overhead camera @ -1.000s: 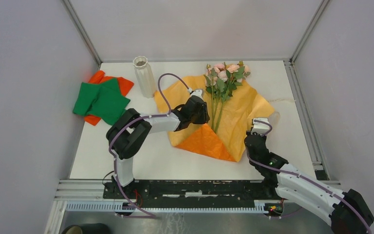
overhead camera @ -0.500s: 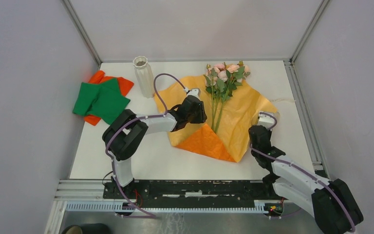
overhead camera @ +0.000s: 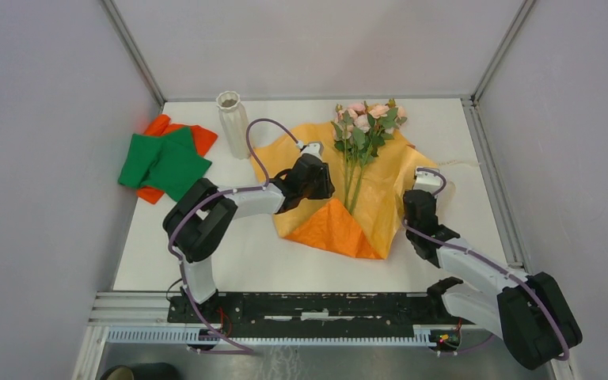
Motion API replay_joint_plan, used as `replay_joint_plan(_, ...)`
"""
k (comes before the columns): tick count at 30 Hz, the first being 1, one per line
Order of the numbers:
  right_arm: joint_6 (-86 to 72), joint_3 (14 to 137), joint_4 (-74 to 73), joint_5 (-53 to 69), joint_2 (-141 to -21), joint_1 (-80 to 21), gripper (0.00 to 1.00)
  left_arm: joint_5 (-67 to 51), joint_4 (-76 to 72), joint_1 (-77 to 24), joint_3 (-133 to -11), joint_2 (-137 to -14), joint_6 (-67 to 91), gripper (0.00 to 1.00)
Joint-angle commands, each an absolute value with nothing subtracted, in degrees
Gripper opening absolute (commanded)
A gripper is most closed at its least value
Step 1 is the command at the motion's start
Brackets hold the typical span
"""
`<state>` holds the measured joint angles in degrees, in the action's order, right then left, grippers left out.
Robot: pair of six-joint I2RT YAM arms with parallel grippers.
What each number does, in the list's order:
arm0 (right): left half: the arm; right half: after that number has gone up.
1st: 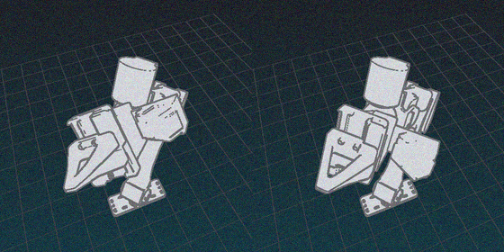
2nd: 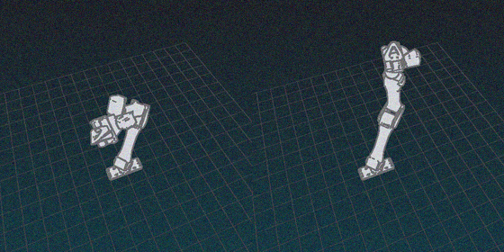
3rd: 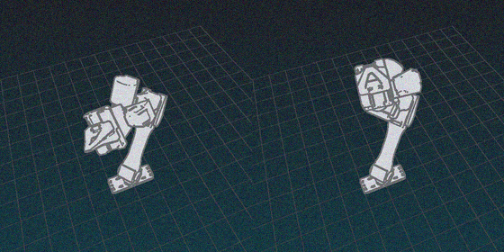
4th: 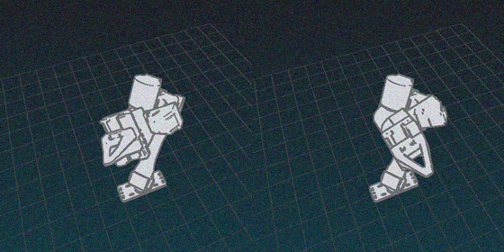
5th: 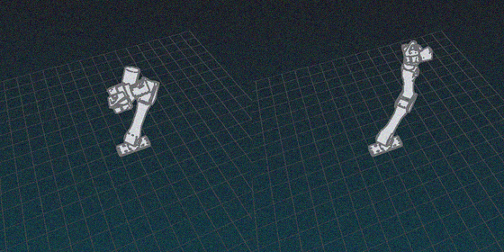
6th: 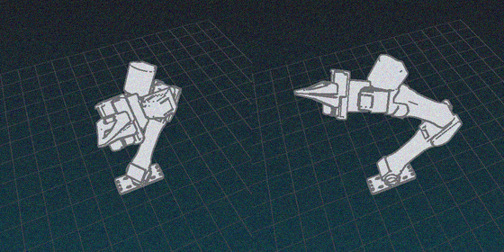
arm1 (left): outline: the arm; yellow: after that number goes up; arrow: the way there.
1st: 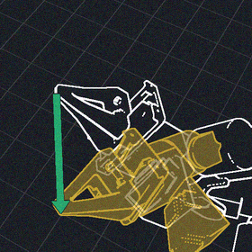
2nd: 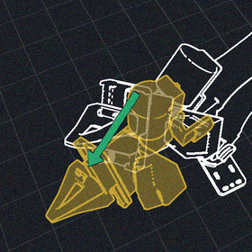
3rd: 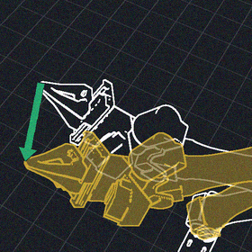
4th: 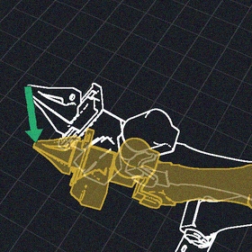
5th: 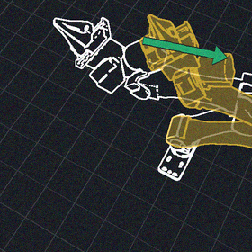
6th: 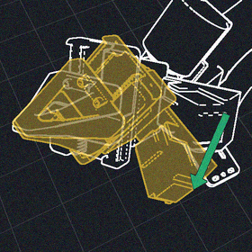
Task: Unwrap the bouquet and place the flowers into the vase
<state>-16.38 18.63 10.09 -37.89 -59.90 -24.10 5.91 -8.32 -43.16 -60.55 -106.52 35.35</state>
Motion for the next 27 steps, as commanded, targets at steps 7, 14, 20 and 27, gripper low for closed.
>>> replay_joint_plan(7, -15.7, 20.5, 12.8, -35.1, -61.7, -23.8, 0.0, 6.2, -10.6, -42.9, -61.1, -103.1, 36.2, 0.42)
replay_joint_plan(14, -16.9, 19.7, 10.1, -30.4, -54.2, -24.0, 0.42, 7.4, -10.5, -42.5, -60.1, -102.9, 36.5, 0.47)
replay_joint_plan(20, -18.3, 16.3, 8.4, -27.5, -40.7, -24.0, 0.66, 6.8, -10.8, -42.1, -59.8, -102.1, 36.6, 0.49)
replay_joint_plan(27, -19.8, 16.5, 7.5, -24.9, -40.2, -24.9, 0.68, 6.4, -10.9, -42.1, -59.9, -102.4, 36.6, 0.49)
